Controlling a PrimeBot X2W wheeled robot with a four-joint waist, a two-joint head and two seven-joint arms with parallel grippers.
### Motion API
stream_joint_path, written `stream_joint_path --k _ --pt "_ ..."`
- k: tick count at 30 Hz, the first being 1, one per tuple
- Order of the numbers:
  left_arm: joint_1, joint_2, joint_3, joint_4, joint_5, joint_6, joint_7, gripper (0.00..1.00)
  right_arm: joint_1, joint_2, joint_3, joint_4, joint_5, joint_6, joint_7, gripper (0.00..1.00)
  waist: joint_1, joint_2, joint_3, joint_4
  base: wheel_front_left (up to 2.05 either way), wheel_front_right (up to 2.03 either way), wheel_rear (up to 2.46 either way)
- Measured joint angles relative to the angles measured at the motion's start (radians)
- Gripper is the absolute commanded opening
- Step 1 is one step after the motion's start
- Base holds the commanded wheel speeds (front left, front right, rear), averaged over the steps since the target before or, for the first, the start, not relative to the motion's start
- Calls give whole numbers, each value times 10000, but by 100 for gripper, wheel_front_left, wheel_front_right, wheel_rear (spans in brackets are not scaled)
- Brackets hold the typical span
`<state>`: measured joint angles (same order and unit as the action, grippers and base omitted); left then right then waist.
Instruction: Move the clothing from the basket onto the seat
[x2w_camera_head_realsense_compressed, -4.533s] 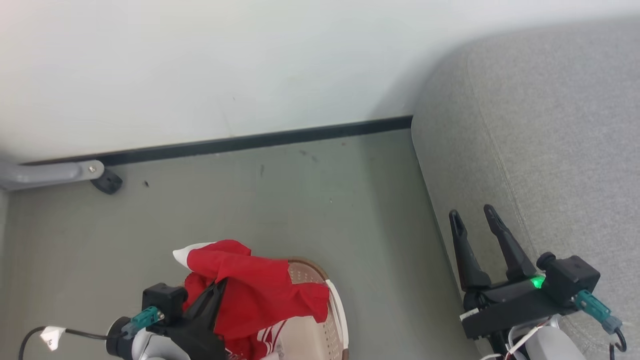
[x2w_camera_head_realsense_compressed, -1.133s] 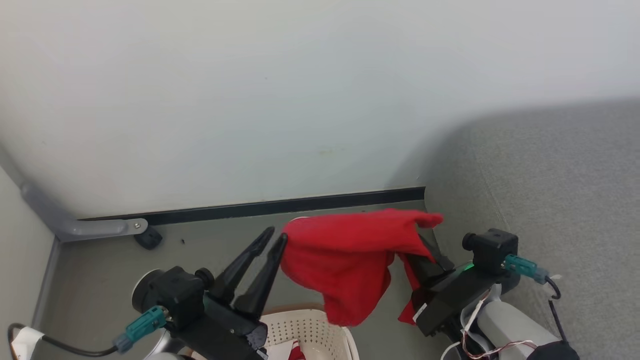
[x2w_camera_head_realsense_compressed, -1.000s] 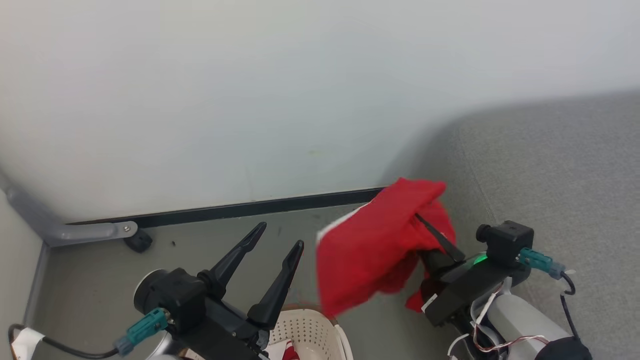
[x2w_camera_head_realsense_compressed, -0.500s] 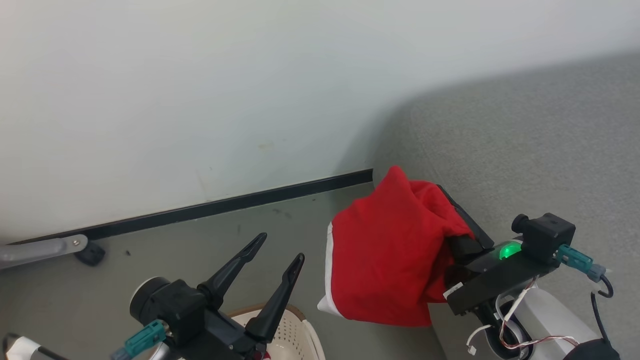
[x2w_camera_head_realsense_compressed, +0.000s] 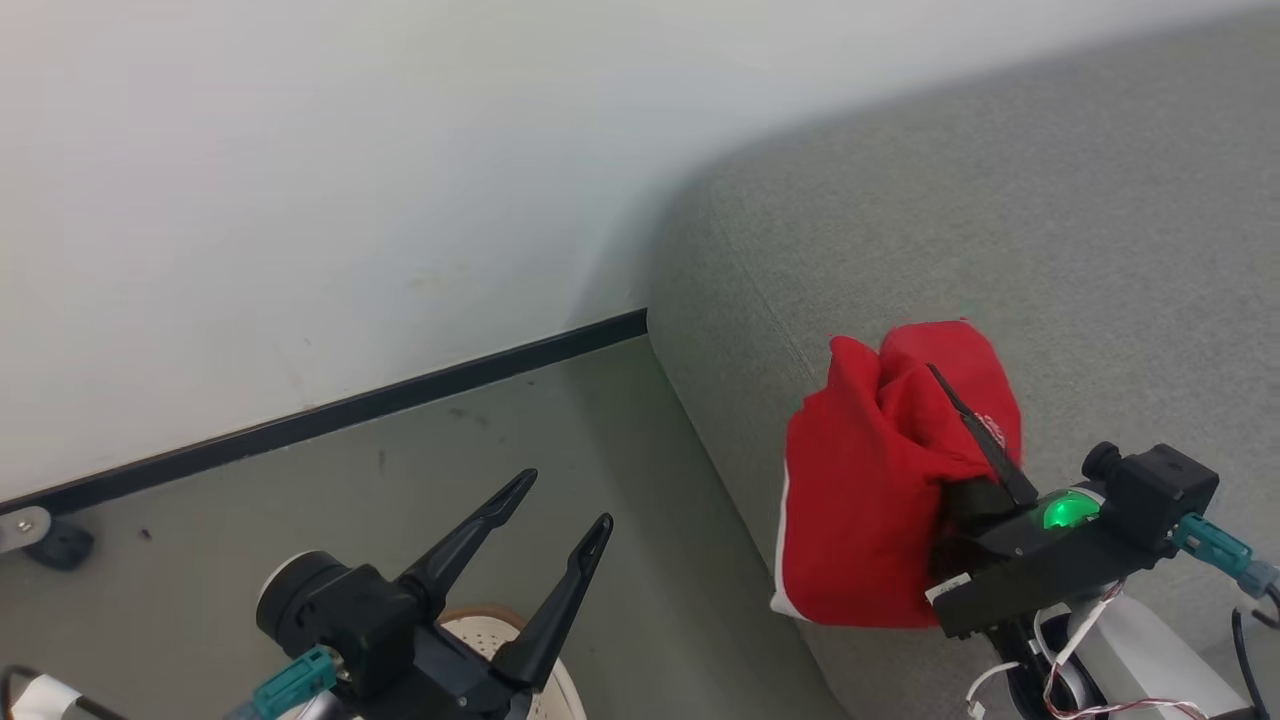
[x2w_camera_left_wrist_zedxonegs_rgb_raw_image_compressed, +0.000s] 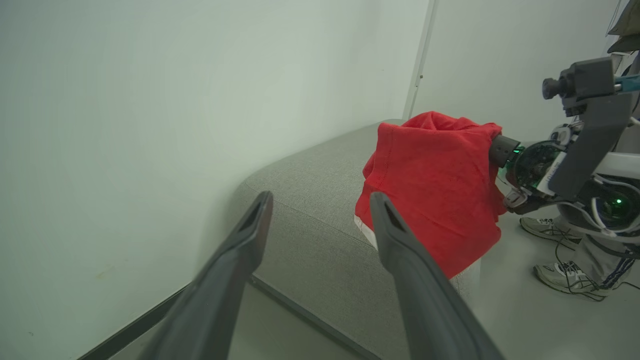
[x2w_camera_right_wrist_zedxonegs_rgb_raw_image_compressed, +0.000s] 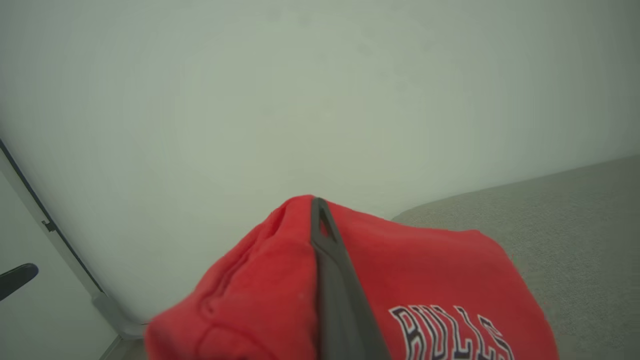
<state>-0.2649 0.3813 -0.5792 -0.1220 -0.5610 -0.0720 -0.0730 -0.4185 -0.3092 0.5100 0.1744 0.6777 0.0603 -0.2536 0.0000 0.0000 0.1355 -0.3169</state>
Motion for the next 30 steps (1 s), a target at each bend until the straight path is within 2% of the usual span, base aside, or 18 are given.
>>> stream_joint_path --k 16,30 --pt "-379 86 -125 -71 84 -92 128 100 489 50 -826 -874 -366 -88 -2 0 1 0 724 -1050 0 0 0" --pt "-818 88 -238 -142 169 -205 288 100 407 -92 -1515 -1016 -612 -15 -2 0 1 0 1309 -1223 0 0 0"
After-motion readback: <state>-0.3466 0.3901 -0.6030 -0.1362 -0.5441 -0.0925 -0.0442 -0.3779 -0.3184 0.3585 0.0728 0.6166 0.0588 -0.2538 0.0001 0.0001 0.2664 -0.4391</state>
